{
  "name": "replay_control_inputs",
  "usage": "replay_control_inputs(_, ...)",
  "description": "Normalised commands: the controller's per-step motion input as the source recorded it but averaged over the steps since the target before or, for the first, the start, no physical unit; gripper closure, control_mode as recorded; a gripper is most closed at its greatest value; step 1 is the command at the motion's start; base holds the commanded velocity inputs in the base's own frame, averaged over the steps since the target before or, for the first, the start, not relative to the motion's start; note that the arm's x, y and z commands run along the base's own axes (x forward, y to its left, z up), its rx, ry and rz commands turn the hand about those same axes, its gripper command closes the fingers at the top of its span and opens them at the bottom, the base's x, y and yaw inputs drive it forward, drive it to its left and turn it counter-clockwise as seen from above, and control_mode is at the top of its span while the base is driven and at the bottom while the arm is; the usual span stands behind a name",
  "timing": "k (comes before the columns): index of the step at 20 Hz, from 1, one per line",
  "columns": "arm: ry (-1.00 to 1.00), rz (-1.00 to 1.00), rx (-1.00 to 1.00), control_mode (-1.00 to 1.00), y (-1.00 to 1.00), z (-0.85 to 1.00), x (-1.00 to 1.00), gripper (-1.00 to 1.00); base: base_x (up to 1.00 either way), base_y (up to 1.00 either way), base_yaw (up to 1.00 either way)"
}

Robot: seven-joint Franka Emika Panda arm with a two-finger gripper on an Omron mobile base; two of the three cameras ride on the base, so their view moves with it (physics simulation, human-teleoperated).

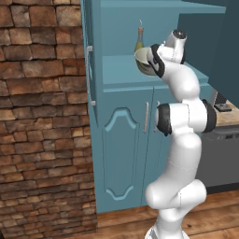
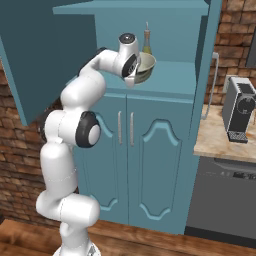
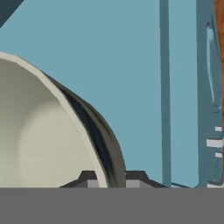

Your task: Pick the mug and place it in the sink. Pick the bowl and place it in the open cabinet and then close the cabinet.

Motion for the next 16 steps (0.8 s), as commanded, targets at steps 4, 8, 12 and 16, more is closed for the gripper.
replay_control_inputs(4, 0.01, 0.00, 0.00, -1.00, 0.00, 0.00, 0.14, -1.00, 0.00, 0.00, 0.00)
replay_control_inputs(8, 0.00, 0.00, 0.00, -1.00, 0.00, 0.00, 0.10, -1.00, 0.00, 0.00, 0.00)
replay_control_inputs(12, -0.16, 0.05, 0.00, -1.00, 0.00, 0.07, 0.02, -1.00, 0.00, 0.00, 0.00)
replay_control_inputs(16, -0.24, 0.02, -0.01, -1.00, 0.00, 0.09, 0.00, -1.00, 0.00, 0.00, 0.00)
